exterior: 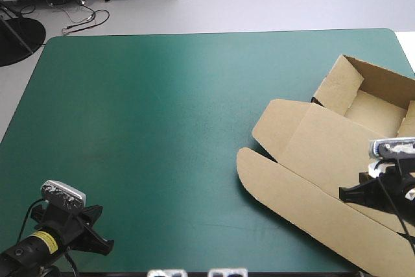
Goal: Fold the box
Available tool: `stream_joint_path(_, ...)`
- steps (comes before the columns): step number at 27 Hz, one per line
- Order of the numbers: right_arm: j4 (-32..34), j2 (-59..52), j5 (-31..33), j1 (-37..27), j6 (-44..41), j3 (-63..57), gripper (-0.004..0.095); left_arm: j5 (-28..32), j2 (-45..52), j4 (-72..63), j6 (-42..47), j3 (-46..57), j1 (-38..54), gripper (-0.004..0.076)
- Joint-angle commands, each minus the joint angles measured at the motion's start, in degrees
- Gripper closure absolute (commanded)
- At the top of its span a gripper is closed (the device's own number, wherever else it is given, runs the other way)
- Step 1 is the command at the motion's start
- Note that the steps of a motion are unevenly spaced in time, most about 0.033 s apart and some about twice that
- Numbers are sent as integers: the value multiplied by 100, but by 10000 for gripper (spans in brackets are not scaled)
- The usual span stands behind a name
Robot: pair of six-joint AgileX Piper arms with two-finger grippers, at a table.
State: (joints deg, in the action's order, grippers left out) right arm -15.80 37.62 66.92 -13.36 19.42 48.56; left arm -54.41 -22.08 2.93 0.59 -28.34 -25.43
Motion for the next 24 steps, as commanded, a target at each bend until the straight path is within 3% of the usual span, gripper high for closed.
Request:
stream_joint_path(1,-63,-484,-549,7,138,-494,843,352,86,-86,-18,-136,-26,733)
stream_joint_path(7,-243,-1432,-1014,7,297,-1577,843,265,217,-86,-18,-136,-26,733)
stream_joint_path(24,-366,-1588,-1300,7,293,-1830,843,265,217,-86,-18,-136,-26,734)
